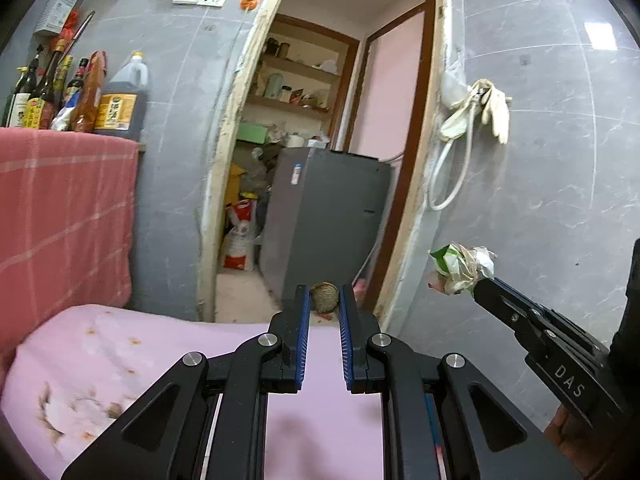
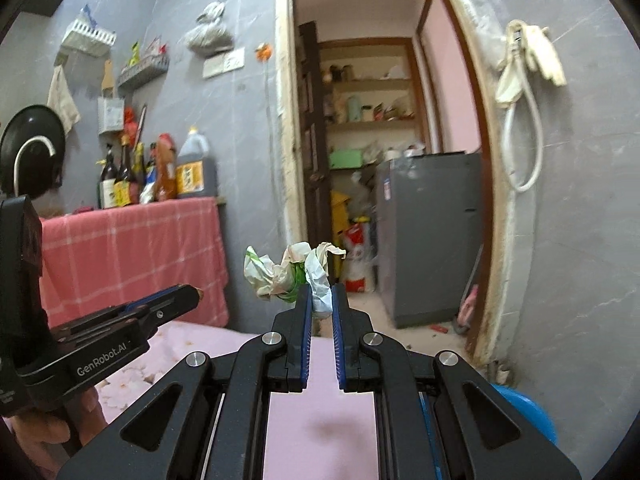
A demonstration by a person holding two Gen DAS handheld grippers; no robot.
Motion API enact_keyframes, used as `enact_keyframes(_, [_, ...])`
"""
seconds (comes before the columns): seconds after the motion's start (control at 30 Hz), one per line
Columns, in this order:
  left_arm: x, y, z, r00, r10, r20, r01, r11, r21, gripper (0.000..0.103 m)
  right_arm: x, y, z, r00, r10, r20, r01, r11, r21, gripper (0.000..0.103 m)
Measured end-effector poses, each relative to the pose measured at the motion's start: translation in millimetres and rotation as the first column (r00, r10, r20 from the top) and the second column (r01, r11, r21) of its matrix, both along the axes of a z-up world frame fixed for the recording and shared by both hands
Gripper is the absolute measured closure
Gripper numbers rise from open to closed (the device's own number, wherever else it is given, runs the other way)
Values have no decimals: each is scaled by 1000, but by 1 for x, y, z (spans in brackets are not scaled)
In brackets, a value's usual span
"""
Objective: Collect trash
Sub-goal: 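Lift both pieces over the blue bucket and open both tools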
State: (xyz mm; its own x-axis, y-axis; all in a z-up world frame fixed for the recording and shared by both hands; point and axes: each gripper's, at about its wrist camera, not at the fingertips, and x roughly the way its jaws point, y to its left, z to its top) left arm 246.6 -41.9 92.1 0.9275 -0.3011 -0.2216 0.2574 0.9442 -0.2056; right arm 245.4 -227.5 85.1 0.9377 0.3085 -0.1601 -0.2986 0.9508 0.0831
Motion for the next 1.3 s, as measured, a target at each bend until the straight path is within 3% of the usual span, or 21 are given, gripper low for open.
enact_keyframes(0.5, [-1,-102,0,993,-116,37,115,993,31,92,-32,-84,-10,975,-213,63,212,977,21,95])
enact_keyframes(0.83, [12,-152,-20,985,-171,-10,171,981,90,92,-27,-124,-41,957,-289,-5,289,956,52,95])
enact_keyframes(1.3, [35,-182,-55,971,-206,-120,221,967,129,91,-15,-145,-77,939,-321,-126,330,942,63,95])
